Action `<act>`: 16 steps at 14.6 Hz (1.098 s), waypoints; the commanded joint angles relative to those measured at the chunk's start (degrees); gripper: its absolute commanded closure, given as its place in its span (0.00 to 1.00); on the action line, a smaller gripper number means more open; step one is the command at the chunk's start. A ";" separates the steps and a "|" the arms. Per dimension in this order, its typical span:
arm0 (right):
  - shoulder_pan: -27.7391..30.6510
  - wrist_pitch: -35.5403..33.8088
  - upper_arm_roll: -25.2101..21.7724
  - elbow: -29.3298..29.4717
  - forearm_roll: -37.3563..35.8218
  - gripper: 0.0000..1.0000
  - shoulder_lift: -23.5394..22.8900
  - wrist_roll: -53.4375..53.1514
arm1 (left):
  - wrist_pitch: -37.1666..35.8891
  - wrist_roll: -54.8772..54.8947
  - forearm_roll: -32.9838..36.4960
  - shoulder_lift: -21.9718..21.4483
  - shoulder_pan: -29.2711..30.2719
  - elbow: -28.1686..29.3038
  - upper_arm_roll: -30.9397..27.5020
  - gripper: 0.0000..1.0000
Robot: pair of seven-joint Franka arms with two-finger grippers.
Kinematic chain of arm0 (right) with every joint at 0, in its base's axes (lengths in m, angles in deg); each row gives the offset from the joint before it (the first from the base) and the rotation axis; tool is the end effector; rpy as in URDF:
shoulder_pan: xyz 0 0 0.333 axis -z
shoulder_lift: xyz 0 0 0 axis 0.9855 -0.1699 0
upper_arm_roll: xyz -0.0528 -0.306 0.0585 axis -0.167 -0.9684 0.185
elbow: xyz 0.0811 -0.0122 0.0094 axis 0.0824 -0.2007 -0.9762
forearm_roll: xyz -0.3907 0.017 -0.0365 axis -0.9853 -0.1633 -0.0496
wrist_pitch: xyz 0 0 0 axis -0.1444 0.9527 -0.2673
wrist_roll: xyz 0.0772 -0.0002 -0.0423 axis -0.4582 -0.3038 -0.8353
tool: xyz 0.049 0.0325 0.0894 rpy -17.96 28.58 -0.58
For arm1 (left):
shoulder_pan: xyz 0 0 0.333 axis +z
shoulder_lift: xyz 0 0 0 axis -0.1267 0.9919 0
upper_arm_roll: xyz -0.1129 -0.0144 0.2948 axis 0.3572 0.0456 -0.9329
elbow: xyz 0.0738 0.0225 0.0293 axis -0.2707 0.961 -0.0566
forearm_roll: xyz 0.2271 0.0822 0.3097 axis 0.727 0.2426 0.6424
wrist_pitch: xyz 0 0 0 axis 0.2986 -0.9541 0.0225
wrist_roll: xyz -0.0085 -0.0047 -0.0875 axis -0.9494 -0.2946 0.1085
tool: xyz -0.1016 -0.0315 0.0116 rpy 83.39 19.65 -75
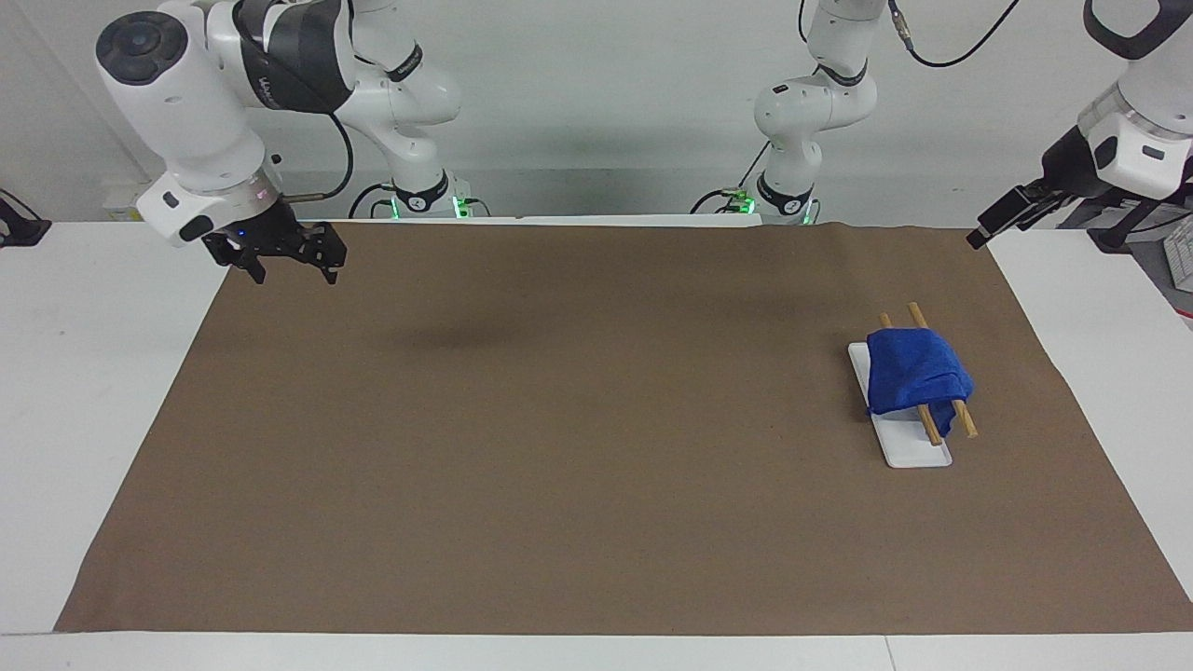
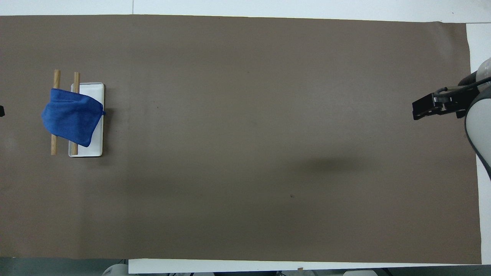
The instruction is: Right arm passes towel to left arm to hang
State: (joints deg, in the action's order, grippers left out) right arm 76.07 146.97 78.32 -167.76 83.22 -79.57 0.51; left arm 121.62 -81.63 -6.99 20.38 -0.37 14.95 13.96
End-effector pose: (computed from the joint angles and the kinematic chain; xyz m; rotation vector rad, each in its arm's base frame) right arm 0.5499 -0.0150 0.5728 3.0778 0.0055 -0.1746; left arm 0.5228 0.0082 0.6455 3.0481 0.3729 -0.2687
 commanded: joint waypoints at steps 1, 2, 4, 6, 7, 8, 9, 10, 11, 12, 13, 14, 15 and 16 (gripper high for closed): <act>0.37 -0.18 -1.09 1.45 1.61 0.01 -0.38 0.12 | -4.65 5.98 5.12 -2.52 -8.47 -1.58 -3.49 0.00; 0.37 -0.09 -1.70 1.54 2.49 0.01 -0.38 0.21 | -4.92 9.50 5.22 -2.62 -10.50 -1.49 -4.98 0.00; 0.37 -0.09 -1.71 1.54 2.50 0.01 -0.38 0.21 | -3.35 10.41 3.91 -2.97 -12.27 0.52 -6.40 0.00; 0.37 -0.09 -1.80 1.54 2.50 0.01 -0.38 0.03 | -2.90 10.76 2.50 -3.06 -12.27 1.75 -6.93 0.00; 0.37 -0.18 -1.88 1.46 2.59 0.01 -0.38 -0.14 | -2.72 11.02 2.41 -3.06 -12.27 2.29 -7.36 0.00; 0.54 -0.09 -2.23 1.46 2.59 0.01 -0.30 -0.84 | -2.20 11.81 2.41 -3.06 -12.36 2.46 -7.45 0.00; 0.54 -0.09 -2.50 1.46 2.68 0.01 -0.21 -1.19 | -1.50 12.08 2.41 -3.15 -12.45 3.34 -7.45 0.00; 0.54 -0.09 -2.76 1.46 2.68 0.01 -0.12 -1.11 | -1.06 12.08 2.41 -3.41 -12.45 3.87 -7.54 0.00; 0.54 0.00 -3.29 1.46 2.76 0.01 0.32 -1.20 | -0.70 12.08 2.49 -3.50 -12.45 4.13 -7.37 0.00; 0.46 0.43 -3.47 1.11 3.03 0.01 0.93 -1.20 | 0.08 11.65 2.49 -3.85 -12.45 5.09 -6.58 0.00; 0.37 0.87 -3.47 0.67 3.29 0.01 1.28 -1.11 | 1.22 11.82 2.49 -4.37 -12.54 6.76 -6.40 0.00; 0.11 0.96 -3.47 0.14 3.29 0.01 1.46 -1.11 | 1.41 11.82 2.49 -4.20 -12.45 6.86 -6.40 0.00; 0.10 0.88 -3.38 -0.21 3.29 0.01 1.64 -1.02 | 1.50 11.56 2.49 -4.20 -12.45 6.95 -5.96 0.00; 0.10 0.79 -3.38 -0.30 3.29 0.01 1.81 -0.85 | 1.50 11.55 2.49 -4.03 -12.45 6.69 -5.52 0.00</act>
State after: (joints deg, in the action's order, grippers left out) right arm 76.03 147.28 74.82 -166.76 85.56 -78.94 -0.09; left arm 121.52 -70.24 -4.07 17.93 -12.23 19.66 8.26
